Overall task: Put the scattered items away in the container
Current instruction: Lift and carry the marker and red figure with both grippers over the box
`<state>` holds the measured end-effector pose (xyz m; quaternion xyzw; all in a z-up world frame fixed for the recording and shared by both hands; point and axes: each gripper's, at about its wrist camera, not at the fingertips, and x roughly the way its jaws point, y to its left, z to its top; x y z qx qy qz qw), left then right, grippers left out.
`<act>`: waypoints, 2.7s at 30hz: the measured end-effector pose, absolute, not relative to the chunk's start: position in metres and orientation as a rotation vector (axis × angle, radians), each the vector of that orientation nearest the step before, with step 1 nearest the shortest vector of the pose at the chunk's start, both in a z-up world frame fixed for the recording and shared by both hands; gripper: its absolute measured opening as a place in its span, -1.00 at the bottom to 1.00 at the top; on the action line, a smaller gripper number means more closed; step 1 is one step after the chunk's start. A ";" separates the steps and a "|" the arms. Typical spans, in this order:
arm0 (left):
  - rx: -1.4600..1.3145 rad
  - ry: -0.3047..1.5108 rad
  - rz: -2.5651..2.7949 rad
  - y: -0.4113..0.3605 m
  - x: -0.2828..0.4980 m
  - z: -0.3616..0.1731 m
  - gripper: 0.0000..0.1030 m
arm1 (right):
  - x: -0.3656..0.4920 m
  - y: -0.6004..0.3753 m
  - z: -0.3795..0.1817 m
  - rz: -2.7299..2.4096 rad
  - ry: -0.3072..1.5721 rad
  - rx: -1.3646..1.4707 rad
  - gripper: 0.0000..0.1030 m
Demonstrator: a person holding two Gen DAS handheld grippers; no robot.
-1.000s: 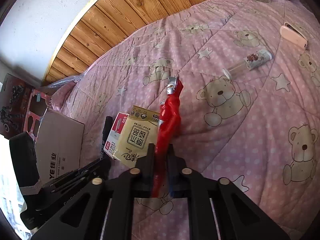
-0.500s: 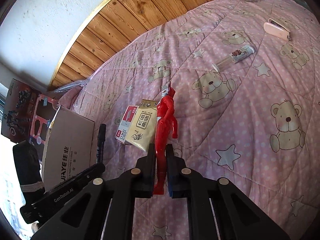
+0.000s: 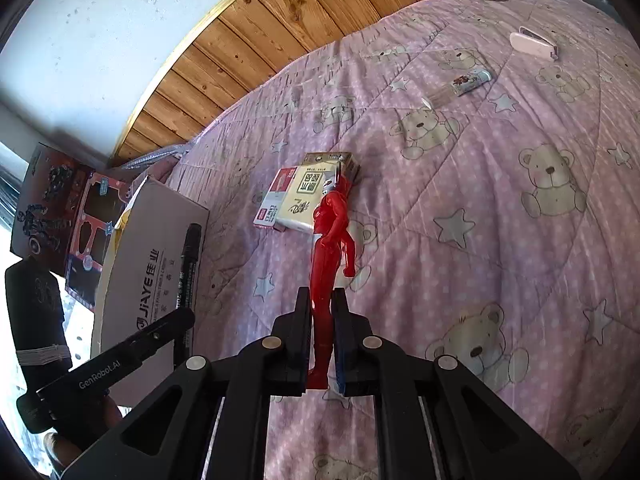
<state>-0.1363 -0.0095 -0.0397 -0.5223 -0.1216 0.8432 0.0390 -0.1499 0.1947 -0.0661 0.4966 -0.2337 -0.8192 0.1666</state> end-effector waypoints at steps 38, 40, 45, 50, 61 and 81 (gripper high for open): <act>-1.425 -0.377 2.662 -0.036 -0.016 0.030 -0.73 | -0.033 0.133 -0.001 -2.291 -0.507 1.293 -0.80; -1.419 -0.380 2.670 -0.039 -0.014 0.034 -0.73 | -0.031 0.129 0.004 -2.289 -0.494 1.281 -0.80; -1.396 -0.410 2.679 -0.049 -0.010 0.042 -0.73 | -0.025 0.117 0.017 -2.284 -0.461 1.253 -0.80; -1.364 -0.437 2.694 -0.061 -0.005 0.053 -0.73 | -0.020 0.103 0.031 -2.278 -0.425 1.220 -0.80; -1.324 -0.532 2.741 -0.107 -0.003 0.066 -0.73 | -0.016 0.057 0.061 -2.247 -0.318 1.149 -0.80; -1.305 -0.663 2.797 -0.181 -0.008 0.068 -0.73 | -0.026 -0.016 0.084 -2.192 -0.199 1.095 -0.80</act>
